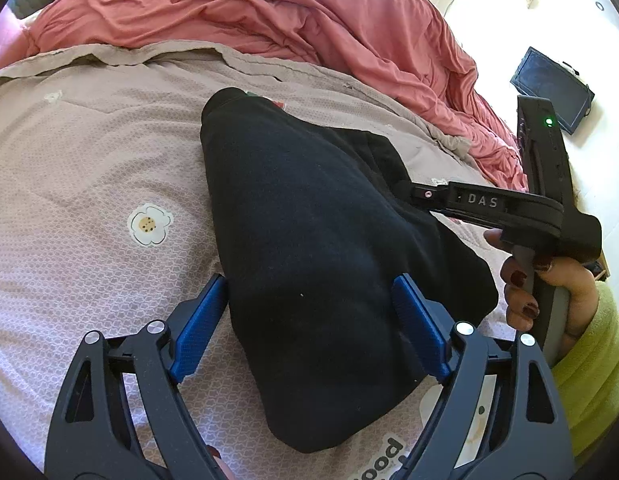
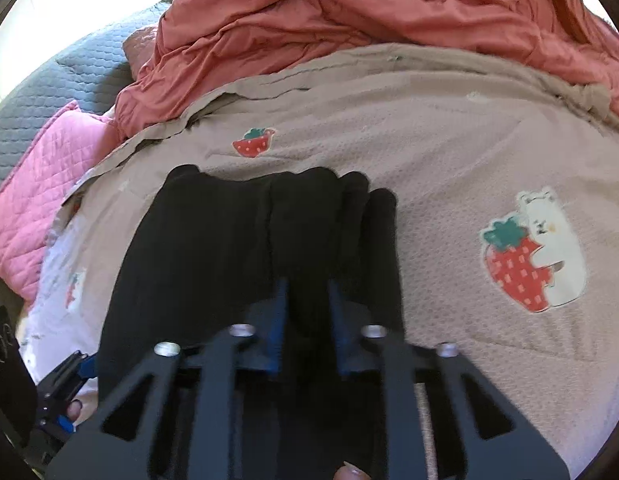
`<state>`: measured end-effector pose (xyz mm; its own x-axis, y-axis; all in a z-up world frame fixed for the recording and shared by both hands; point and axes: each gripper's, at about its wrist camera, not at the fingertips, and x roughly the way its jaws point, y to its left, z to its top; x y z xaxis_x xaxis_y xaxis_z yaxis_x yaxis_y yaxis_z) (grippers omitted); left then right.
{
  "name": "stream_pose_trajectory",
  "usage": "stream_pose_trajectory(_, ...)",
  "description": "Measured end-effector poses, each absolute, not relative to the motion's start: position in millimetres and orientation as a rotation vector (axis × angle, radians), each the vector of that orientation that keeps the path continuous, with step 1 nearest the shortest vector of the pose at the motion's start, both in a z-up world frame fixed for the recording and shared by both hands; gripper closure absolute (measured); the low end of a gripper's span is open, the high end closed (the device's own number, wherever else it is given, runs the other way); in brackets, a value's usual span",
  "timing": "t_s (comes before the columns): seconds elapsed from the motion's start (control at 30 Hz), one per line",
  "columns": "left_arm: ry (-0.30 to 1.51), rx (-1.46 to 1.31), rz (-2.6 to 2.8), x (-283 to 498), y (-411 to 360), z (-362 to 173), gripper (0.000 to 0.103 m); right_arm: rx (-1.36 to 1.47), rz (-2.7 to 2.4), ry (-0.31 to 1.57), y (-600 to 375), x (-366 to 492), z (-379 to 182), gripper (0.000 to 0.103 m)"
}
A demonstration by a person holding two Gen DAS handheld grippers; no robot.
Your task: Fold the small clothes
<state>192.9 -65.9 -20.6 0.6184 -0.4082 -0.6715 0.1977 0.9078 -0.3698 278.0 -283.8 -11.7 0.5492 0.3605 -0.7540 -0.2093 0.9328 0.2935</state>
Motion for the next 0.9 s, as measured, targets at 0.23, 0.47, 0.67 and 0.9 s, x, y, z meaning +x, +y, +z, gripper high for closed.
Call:
stream_pose_trajectory(0.23,0.830,-0.284,-0.363,190,-66,-16,0.026,0.201,0.342,0.851,-295,267,13,0.094)
stream_pose_trajectory(0.47,0.811,-0.283,-0.408,186,-73,-5,0.024,0.164,0.274,0.868,-308,278,9,0.094)
stream_pose_trajectory(0.67,0.869,-0.272,-0.365,193,-71,-20,0.024,0.017,0.239,0.922,-291,286,-26,0.089)
stream_pose_trajectory(0.9,0.851,-0.303,-0.347,193,-60,-16,0.024,0.116,0.256,0.881,-322,257,-1,0.078)
